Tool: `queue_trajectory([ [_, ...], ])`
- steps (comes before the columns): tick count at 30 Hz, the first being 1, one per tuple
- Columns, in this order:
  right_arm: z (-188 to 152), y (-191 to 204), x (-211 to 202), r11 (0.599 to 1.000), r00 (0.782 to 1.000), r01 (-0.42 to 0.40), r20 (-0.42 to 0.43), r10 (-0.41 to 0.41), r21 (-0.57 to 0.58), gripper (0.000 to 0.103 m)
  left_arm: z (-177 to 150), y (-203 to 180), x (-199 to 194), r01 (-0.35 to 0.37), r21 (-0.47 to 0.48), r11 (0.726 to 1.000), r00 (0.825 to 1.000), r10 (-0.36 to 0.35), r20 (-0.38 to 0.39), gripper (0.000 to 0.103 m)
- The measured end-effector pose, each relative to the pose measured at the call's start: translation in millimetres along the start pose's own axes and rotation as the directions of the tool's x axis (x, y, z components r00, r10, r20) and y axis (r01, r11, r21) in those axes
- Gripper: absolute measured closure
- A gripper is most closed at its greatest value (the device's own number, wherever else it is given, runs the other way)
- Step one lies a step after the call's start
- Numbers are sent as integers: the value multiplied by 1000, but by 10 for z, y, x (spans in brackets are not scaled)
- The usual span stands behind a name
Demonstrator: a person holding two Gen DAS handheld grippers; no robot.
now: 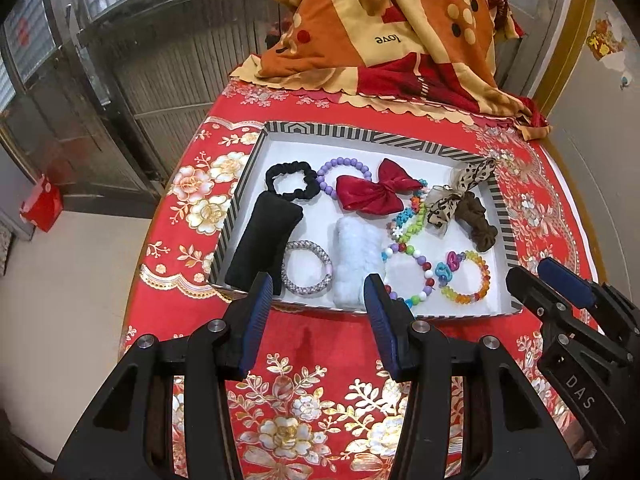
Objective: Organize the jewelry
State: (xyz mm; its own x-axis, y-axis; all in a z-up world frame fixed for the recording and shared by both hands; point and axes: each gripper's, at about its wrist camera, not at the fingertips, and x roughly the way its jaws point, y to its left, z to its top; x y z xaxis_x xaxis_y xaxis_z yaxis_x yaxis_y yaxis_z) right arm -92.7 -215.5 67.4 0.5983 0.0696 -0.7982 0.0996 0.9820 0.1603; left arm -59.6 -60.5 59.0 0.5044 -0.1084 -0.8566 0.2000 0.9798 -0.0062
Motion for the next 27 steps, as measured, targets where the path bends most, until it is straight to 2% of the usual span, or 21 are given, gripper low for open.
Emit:
queue_trajectory([
  [27, -8, 47, 10, 1000, 1000, 1, -15, -1, -22, 62, -40, 58, -9, -1, 13, 1000, 1000, 2, -9, 56],
])
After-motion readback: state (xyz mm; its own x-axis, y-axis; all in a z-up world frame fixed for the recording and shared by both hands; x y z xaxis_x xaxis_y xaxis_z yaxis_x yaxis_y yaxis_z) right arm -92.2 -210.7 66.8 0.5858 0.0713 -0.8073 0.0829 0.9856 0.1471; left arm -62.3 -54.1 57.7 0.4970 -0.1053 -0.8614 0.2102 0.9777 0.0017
